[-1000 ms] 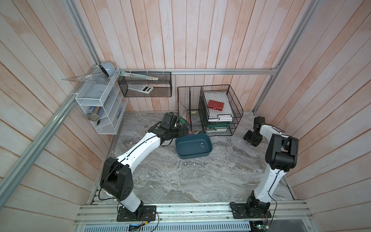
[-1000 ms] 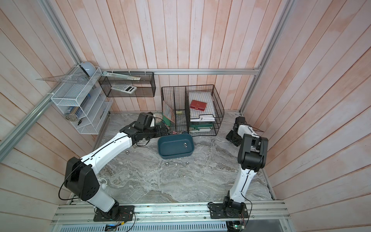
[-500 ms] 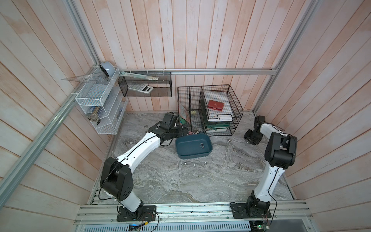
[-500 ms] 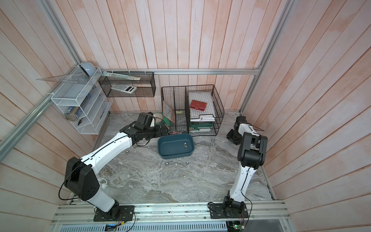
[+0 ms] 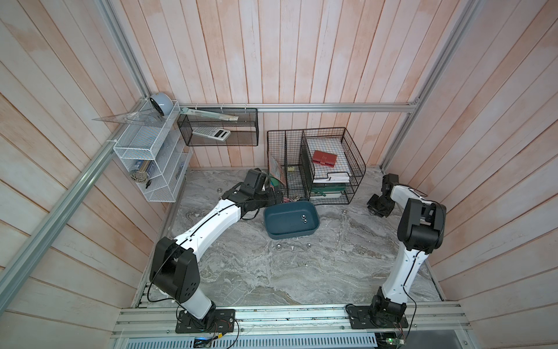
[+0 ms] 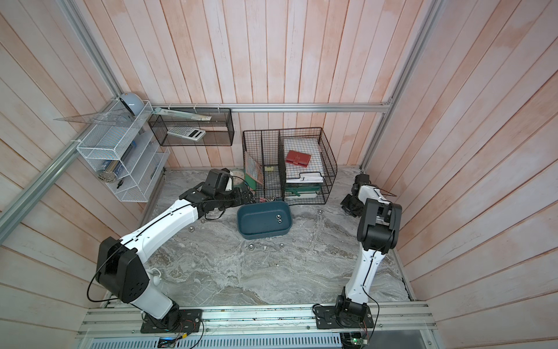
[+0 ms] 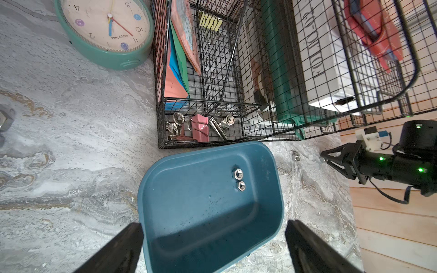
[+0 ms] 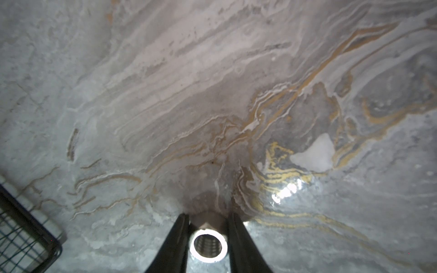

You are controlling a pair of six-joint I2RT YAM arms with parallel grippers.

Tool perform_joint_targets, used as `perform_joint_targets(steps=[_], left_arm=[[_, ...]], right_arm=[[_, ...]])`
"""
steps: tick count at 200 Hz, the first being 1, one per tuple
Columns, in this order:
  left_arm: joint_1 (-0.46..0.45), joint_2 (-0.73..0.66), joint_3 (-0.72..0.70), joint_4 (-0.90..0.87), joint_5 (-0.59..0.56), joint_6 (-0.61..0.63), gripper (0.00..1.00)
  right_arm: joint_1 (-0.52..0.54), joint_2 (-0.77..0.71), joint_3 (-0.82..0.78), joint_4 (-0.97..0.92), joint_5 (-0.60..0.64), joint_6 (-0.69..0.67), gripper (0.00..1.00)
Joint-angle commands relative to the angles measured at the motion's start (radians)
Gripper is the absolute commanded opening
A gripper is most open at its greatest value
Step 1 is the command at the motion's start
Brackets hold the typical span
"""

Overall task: Put the nuts on the desktop into the storage box
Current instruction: Pick up the nut from the center of the board.

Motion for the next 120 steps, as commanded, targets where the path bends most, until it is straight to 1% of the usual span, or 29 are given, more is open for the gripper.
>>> perform_joint_targets(steps=[1,14,72,120], left_arm=[[-0.001,-0.028,-0.015,-0.006,-0.016,0.005,1.00],[-0.001,-0.031,-0.018,-0.007,-0.014,0.006,1.00],[-0.001,-0.053,-0.042,0.000,-0.003,0.002,1.00],[-0.001,-0.079,-0.066,0.007,-0.004,-0.010,1.00]], right_arm=[[0.016,-0.014,-0.052,-0.023,-0.002,-0.001,0.25],[0.018,-0.030,-0.070,-0.020,0.001,-0.001,0.23],[0.023,-0.158,-0.148,-0.015,0.008,0.001,0.23],[0.069,-0.300,-0.234,-0.029,0.007,0.010,0.23]])
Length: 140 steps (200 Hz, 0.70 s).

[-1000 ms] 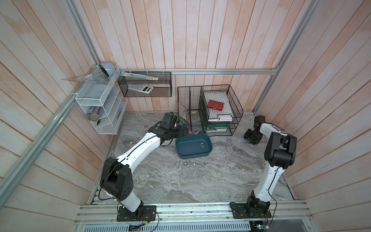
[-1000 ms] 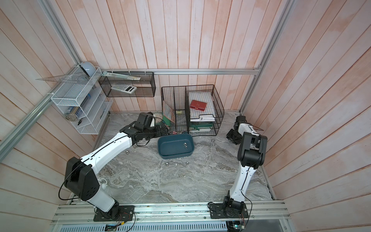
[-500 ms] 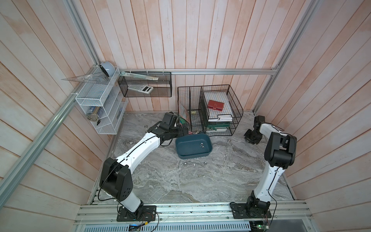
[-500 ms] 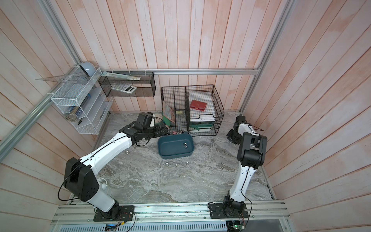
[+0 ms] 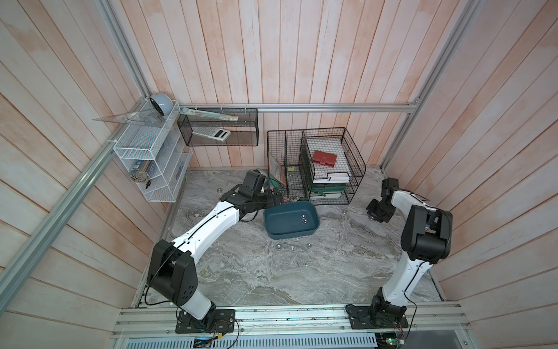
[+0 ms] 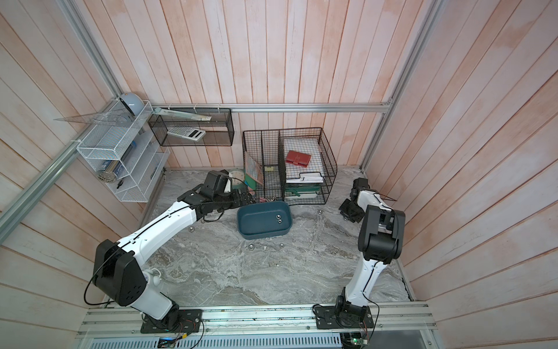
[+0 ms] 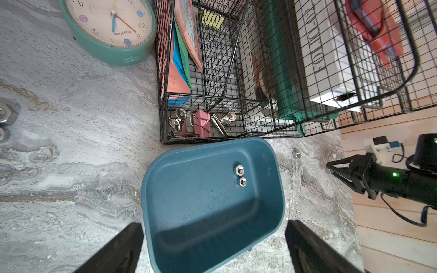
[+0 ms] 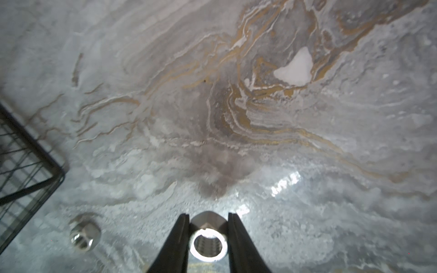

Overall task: Put the nuts on the desktop into the storage box
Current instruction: Pick up the nut from the center of the board, then place the nut in the storage box.

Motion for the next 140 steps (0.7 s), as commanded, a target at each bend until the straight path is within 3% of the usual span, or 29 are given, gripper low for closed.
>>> perform_joint_targets(steps=[1,67,140], left_arm=[[-0.002,-0.039,-0.024,0.007,-0.005,-0.006,1.00],[0.005,-0.094,-0.072,0.012,-0.017,-0.013,1.00],[0.023,-0.168,-0.134,0.015,-0.055,-0.027,1.00]], right_arm=[[0.033,-0.082,-0.036,-0.026,0.007,0.009,0.23],[0.223,-0.200,-0.041,-0.085,0.073,0.039,0.23],[0.487,-0.131,0.073,-0.115,0.107,0.082,0.23]])
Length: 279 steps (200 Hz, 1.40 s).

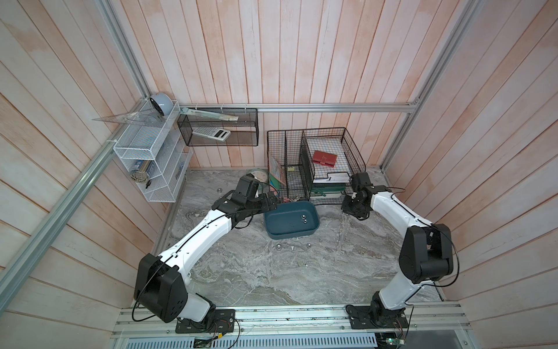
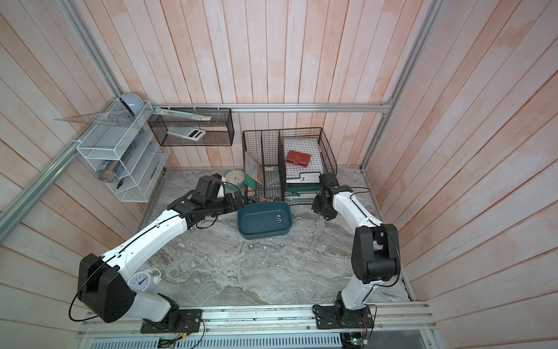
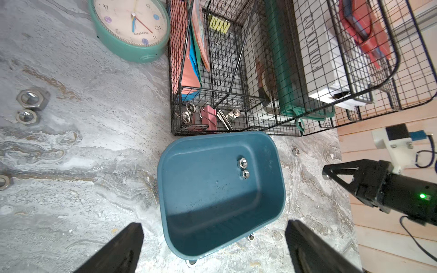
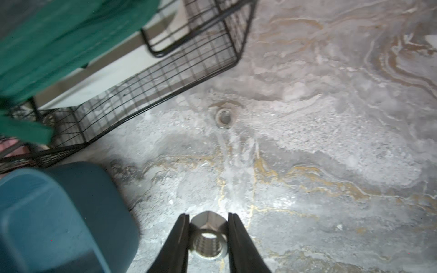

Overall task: Put the nuts on the desktop into the storage box
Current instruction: Place the nut in the storage box.

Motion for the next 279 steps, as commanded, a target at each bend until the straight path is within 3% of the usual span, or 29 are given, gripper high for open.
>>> perform_joint_targets(steps=[1,63,105,183,279], left_arm=[[0.009,-0.037,-0.030,0.010,-0.032,-0.011,1.00],[0.031,-0.075,-0.061,0.017,-0.053,-0.020,1.00],[0.042,-0.089,-0.069,0.014,-0.060,-0.023,1.00],[0.048,-0.098,-0.084,0.020,-0.053,-0.025,1.00],[0.061,-0.102,-0.089,0.014,-0.056,-0.023,1.00]], right_arm=[[0.072,0.037,0.062,-0.032,0.029,0.026,0.23],[0.305,0.182,0.219,-0.058,0.022,0.020,0.23],[0.392,0.262,0.254,-0.067,0.025,0.008,0.23],[0.374,0.339,0.250,-0.050,0.055,-0.016,0.23],[0.378,0.481,0.442,-0.090,0.031,-0.077,0.23]])
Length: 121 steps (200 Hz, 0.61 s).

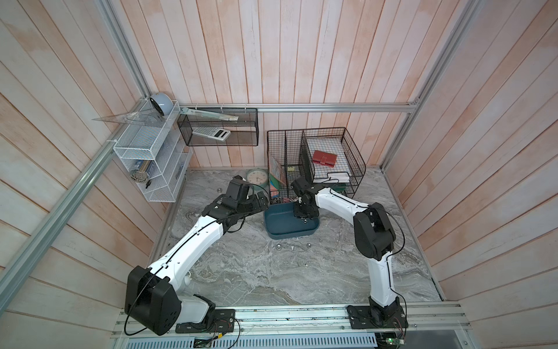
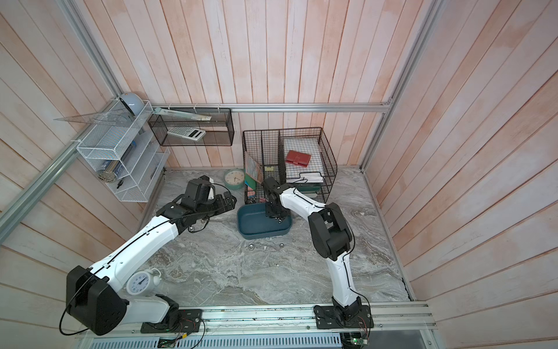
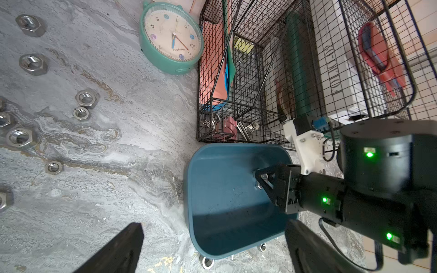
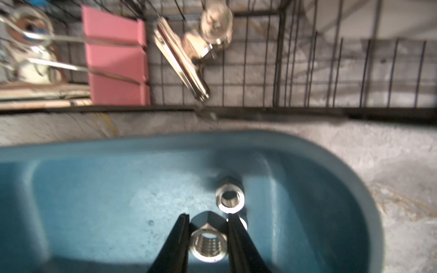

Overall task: Put the nuts on the desktop into the storage box
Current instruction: Place the nut in the storage box.

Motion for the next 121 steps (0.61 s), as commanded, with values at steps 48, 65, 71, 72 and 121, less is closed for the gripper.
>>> perform_joint_targets(steps=[48,65,71,72,121], left_arm=[[0.010,-0.019,-0.013,0.009,-0.005,0.000,1.00],[0.012,-0.020,-0.008,0.004,-0.009,0.002,1.00],[0.012,-0.021,-0.009,0.003,-0.009,0.003,1.00],[0.012,-0.022,-0.010,0.002,-0.008,0.003,1.00],[0.015,-0.026,-0.012,0.004,-0.009,0.004,1.00]], right_arm=[[0.007,0.128,0.151,-0.071,0.007,-0.048,0.23],[0.007,0.146,0.168,-0.072,0.005,-0.051,0.24],[0.006,0.152,0.173,-0.075,0.005,-0.052,0.24],[0.007,0.153,0.173,-0.075,0.006,-0.052,0.24],[0.006,0.159,0.198,-0.091,0.007,-0.064,0.54]])
